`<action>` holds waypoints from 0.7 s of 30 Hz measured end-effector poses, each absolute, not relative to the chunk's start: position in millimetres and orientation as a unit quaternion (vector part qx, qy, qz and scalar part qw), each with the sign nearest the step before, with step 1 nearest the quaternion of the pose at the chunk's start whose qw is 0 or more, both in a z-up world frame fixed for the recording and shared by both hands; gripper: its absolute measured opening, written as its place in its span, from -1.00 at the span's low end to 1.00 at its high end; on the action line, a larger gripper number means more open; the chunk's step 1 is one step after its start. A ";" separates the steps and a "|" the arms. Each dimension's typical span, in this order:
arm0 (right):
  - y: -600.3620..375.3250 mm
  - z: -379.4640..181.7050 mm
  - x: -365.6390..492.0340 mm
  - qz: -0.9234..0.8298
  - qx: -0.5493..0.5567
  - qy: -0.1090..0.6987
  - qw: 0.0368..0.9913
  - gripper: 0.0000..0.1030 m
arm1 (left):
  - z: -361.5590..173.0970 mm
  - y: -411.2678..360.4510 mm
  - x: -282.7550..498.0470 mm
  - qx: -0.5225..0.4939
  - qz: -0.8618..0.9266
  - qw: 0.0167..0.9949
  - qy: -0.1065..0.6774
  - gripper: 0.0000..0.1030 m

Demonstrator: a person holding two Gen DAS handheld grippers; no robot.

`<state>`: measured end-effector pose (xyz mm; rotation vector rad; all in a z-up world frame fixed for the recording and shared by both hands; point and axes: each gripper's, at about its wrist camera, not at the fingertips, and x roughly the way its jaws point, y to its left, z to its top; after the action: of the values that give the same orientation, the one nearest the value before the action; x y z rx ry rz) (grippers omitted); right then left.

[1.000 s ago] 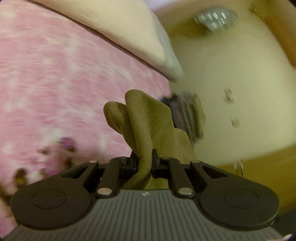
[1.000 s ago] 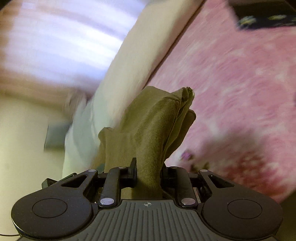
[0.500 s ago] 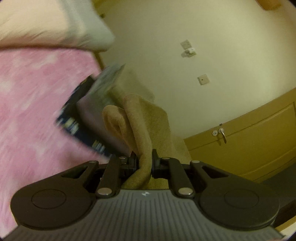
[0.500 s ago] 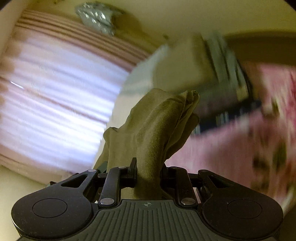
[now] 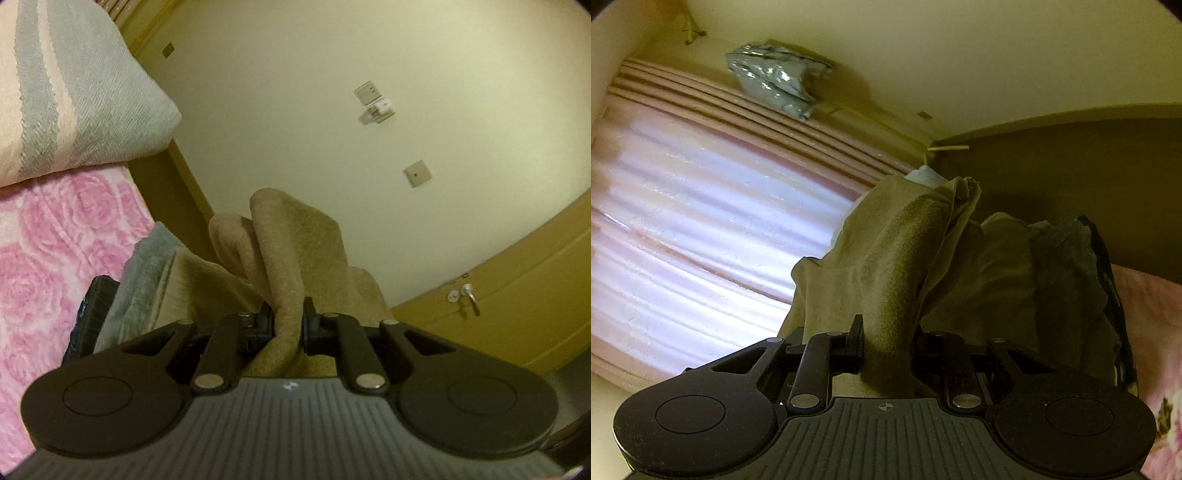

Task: Fold clothes
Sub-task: 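Lift the shirt with both grippers and carry it to the clothes stack, then lower the shirt onto the stack top and open both grippers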

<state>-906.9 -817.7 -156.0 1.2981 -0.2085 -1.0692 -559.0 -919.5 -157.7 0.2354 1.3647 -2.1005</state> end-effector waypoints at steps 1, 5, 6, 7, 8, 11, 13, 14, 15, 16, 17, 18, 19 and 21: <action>-817.9 -163.8 -910.0 -0.471 0.579 -0.092 0.659 -0.61 | -163.1 -923.8 -559.2 0.091 -0.792 0.308 0.519 -0.81; -832.9 -187.2 -919.1 -0.467 0.594 -0.092 0.648 -0.61 | -185.6 -939.9 -559.7 0.098 -0.783 0.309 0.531 -0.81; -835.0 -191.5 -921.2 -0.468 0.596 -0.091 0.647 -0.61 | -190.7 -943.2 -560.1 0.101 -0.782 0.310 0.531 -0.81; -837.0 -195.9 -923.2 -0.468 0.597 -0.089 0.645 -0.61 | -195.7 -945.8 -560.4 0.107 -0.784 0.312 0.527 -0.81; -839.3 -201.6 -922.9 -0.470 0.598 -0.088 0.643 -0.61 | -200.7 -948.5 -560.7 0.112 -0.785 0.313 0.522 -0.80; -841.3 -214.6 -919.0 -0.494 0.592 -0.071 0.633 -0.51 | -215.5 -955.7 -561.0 0.129 -0.787 0.321 0.510 -0.65; -835.1 -217.2 -914.9 -0.535 0.586 -0.044 0.606 0.06 | -223.9 -956.0 -556.6 0.141 -0.779 0.342 0.507 -0.56; -831.9 -215.7 -915.8 -0.559 0.577 -0.039 0.595 0.30 | -224.6 -955.5 -551.5 0.135 -0.776 0.346 0.510 -0.53; -828.6 -213.7 -916.6 -0.581 0.566 -0.034 0.584 0.30 | -222.4 -955.0 -545.0 0.128 -0.770 0.357 0.513 -0.52; -824.7 -206.5 -916.2 -0.598 0.548 -0.030 0.584 0.30 | -220.3 -954.6 -538.6 0.121 -0.765 0.368 0.515 -0.52; -820.8 -199.2 -915.9 -0.614 0.530 -0.026 0.584 0.30 | -215.7 -954.0 -534.0 0.117 -0.762 0.379 0.512 -0.52; -816.9 -192.0 -915.5 -0.630 0.512 -0.022 0.583 0.30 | -205.6 -952.9 -533.7 0.120 -0.765 0.392 0.496 -0.52; -813.1 -184.4 -914.8 -0.646 0.493 -0.017 0.583 0.30 | -195.4 -951.7 -533.4 0.123 -0.768 0.404 0.481 -0.53; -810.6 -165.1 -904.5 -0.674 0.436 0.001 0.596 0.30 | -174.9 -949.4 -536.4 0.131 -0.776 0.423 0.450 -0.54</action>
<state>-904.5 -810.6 -165.1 1.0122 0.0020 -1.5655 -536.4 -949.4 -174.9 0.3275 1.1255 -1.9428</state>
